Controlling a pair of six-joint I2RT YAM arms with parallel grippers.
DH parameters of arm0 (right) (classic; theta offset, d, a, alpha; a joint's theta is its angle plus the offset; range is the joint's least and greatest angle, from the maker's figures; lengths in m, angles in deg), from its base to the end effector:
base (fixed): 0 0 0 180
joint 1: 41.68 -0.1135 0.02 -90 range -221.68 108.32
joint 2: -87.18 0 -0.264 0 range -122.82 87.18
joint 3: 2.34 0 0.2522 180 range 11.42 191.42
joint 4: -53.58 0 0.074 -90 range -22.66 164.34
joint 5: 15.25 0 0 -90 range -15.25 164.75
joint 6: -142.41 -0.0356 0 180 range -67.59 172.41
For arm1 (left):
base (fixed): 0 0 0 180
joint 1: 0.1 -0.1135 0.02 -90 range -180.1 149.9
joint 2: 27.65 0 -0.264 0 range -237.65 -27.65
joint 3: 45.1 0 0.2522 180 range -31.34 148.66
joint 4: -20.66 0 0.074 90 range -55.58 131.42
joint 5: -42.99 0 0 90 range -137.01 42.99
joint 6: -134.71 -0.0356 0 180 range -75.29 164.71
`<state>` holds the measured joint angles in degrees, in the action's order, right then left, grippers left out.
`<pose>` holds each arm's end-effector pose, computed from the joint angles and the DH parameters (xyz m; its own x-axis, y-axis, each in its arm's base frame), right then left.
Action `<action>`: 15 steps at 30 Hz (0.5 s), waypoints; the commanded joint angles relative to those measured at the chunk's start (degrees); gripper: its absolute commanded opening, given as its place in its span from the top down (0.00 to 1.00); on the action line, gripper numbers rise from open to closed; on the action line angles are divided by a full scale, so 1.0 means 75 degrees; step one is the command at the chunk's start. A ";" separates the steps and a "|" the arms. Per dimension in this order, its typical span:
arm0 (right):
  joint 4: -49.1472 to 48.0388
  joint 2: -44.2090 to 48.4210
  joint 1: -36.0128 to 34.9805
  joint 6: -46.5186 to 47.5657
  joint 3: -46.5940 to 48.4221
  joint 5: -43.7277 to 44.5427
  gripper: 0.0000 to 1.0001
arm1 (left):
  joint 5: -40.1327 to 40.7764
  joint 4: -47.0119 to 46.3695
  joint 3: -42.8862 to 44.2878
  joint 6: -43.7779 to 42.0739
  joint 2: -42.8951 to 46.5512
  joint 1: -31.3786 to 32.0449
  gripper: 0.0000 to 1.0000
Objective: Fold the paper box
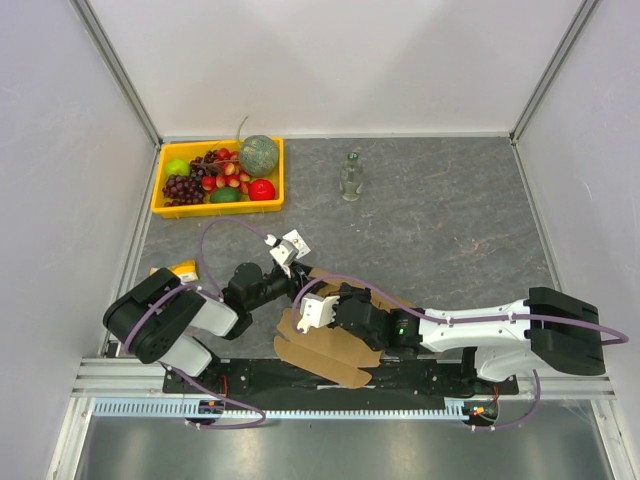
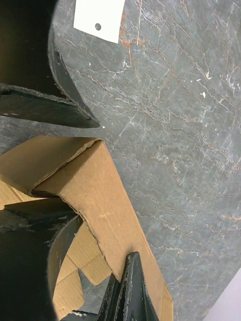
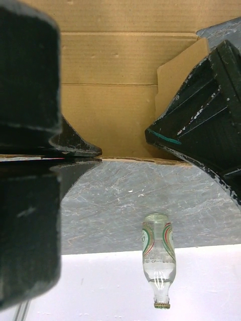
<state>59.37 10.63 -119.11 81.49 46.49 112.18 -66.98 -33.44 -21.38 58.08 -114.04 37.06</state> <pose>0.0793 0.2560 0.1965 0.2181 -0.7953 -0.5656 -0.6394 0.3214 -0.6985 0.1723 -0.1459 0.1369 -0.3091 -0.0385 -0.9503 0.7867 0.5511 -0.2782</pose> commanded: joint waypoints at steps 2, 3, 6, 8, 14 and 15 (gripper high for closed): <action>-0.0227 0.0199 -0.0071 -0.0209 0.0199 -0.0233 0.97 | 0.0330 -0.0328 -0.0027 -0.0493 -0.0095 0.0048 0.41; -0.0227 0.0199 -0.0071 -0.0244 0.0199 -0.0244 0.97 | 0.0353 -0.0339 -0.0038 -0.0505 -0.0095 0.0060 0.41; -0.0203 0.0211 -0.0071 -0.0291 0.0199 -0.0291 0.97 | 0.0435 -0.0281 -0.0085 -0.0552 -0.0071 0.0095 0.43; -0.0192 0.0199 -0.0071 -0.0280 0.0199 -0.0280 0.97 | 0.0436 -0.0269 -0.0120 -0.0563 -0.0083 0.0107 0.45; -0.0192 0.0141 -0.0071 -0.0268 0.0223 -0.0292 0.97 | 0.0447 -0.0234 -0.0191 -0.0563 -0.0060 0.0200 0.52; -0.0203 0.0141 -0.0071 -0.0268 0.0234 -0.0291 0.97 | 0.0447 -0.0222 -0.0191 -0.0563 -0.0060 0.0212 0.54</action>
<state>59.19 10.74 -119.11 80.64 46.49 111.37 -65.04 -33.39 -22.30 56.79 -114.32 38.05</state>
